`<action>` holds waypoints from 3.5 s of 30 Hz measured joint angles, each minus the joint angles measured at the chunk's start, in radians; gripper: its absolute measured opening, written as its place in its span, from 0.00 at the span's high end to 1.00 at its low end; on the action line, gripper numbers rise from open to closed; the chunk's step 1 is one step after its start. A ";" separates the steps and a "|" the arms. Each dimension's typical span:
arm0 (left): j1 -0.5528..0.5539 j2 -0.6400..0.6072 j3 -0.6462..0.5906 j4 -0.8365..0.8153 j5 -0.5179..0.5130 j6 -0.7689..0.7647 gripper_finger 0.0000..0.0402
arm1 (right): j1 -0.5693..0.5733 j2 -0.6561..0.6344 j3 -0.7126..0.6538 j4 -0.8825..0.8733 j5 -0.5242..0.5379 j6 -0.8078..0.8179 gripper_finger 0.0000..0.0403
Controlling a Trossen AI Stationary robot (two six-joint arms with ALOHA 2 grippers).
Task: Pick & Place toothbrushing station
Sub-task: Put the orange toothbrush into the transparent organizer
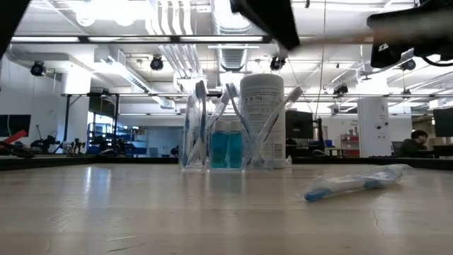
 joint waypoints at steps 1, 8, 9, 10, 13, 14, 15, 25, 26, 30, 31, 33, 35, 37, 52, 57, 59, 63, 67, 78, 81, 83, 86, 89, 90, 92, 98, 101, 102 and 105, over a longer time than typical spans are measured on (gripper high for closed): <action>-0.011 -0.037 -0.017 -0.006 -0.007 -0.001 0.95 | 0.000 0.000 0.000 0.008 0.004 -0.009 0.98; -0.058 -0.371 -0.294 0.142 -0.061 0.003 0.95 | 0.000 0.001 0.000 0.064 0.019 -0.064 0.97; -0.056 -0.427 -0.351 0.192 -0.065 0.005 0.95 | 0.000 0.001 0.002 0.062 0.019 -0.064 0.97; -0.055 -0.481 -0.409 0.242 -0.070 0.009 0.95 | 0.000 0.001 0.007 0.059 0.019 -0.064 0.95; -0.054 -0.645 -0.607 0.432 -0.075 0.038 0.95 | 0.000 0.001 0.039 0.060 0.014 -0.051 0.88; -0.055 -0.695 -0.675 0.498 -0.071 0.052 0.95 | 0.000 0.001 0.055 0.060 0.014 -0.040 0.85; -0.056 -0.743 -0.746 0.561 -0.063 0.066 0.95 | -0.001 0.001 0.072 0.060 0.014 -0.030 0.82; -0.055 -1.004 -1.347 1.352 -0.014 0.241 0.96 | -0.061 0.219 0.317 0.058 -0.018 0.016 0.57; -0.052 -1.004 -1.381 1.423 -0.007 0.258 0.96 | -0.070 0.261 0.350 0.055 -0.020 0.015 0.55; -0.039 -1.007 -1.444 1.561 0.027 0.279 0.96 | -0.116 0.428 0.495 0.054 -0.019 -0.006 0.48; -0.037 -1.006 -1.447 1.563 0.031 0.283 0.96 | -0.130 0.467 0.533 0.054 -0.021 -0.008 0.47; -0.035 -1.006 -1.452 1.577 0.035 0.302 0.96 | -0.156 0.544 0.607 0.052 -0.047 -0.008 0.45; -0.035 -1.006 -1.454 1.611 0.035 0.329 0.96 | -0.182 0.613 0.677 0.047 -0.107 0.000 0.43; -0.035 -1.006 -1.454 1.619 0.035 0.353 0.96 | -0.204 0.675 0.748 0.035 -0.140 0.018 0.42; -0.032 -1.006 -1.455 1.612 0.018 0.457 0.96 | -0.265 0.929 1.215 -0.315 -0.335 0.027 0.45; -0.031 -1.014 -1.456 1.612 -0.006 0.460 0.96 | -0.263 0.921 1.261 -0.392 -0.405 0.041 0.47; -0.031 -1.027 -1.454 1.616 -0.013 0.460 0.96 | -0.263 0.917 1.268 -0.429 -0.411 0.043 0.46; -0.031 -1.049 -1.452 1.621 -0.012 0.459 0.96 | -0.264 0.916 1.275 -0.455 -0.413 0.050 0.44; -0.031 -1.052 -1.454 1.619 -0.011 0.458 0.96 | -0.263 0.929 1.276 -0.416 -0.350 0.041 0.42; -0.022 -1.026 -1.456 1.615 -0.010 0.452 0.96 | -0.265 0.933 1.275 -0.363 -0.330 0.020 0.48; -0.012 -1.026 -1.456 1.618 -0.010 0.446 0.96 | -0.267 0.940 1.275 -0.363 -0.332 0.020 0.50; -0.005 -1.026 -1.456 1.618 -0.010 0.446 0.96 | -0.266 0.946 1.276 -0.363 -0.333 0.020 0.51; 0.007 -1.026 -1.457 1.611 -0.010 0.436 0.96 | -0.267 0.952 1.280 -0.363 -0.333 0.021 0.54; 0.018 -1.026 -1.458 1.594 -0.010 0.427 0.96 | -0.270 0.956 1.291 -0.368 -0.332 0.020 0.60; 0.022 -1.026 -1.458 1.589 -0.010 0.425 0.96 | -0.271 0.959 1.294 -0.368 -0.332 0.018 0.63; 0.028 -1.026 -1.458 1.575 -0.010 0.418 0.96 | -0.271 0.966 1.301 -0.367 -0.332 0.008 0.70; 0.028 -1.026 -1.458 1.555 0.000 0.406 0.95 | -0.276 0.970 1.312 -0.368 -0.325 -0.017 0.94; 0.020 -1.038 -1.458 1.508 0.001 0.408 0.91 | -0.277 0.951 1.311 -0.422 -0.322 -0.018 0.95; 0.014 -1.045 -1.458 1.487 0.004 0.407 0.88 | -0.278 0.938 1.311 -0.455 -0.322 -0.018 0.95; 0.002 -1.076 -1.459 1.430 0.002 0.406 0.80 | -0.285 0.892 1.310 -0.530 -0.330 -0.015 0.95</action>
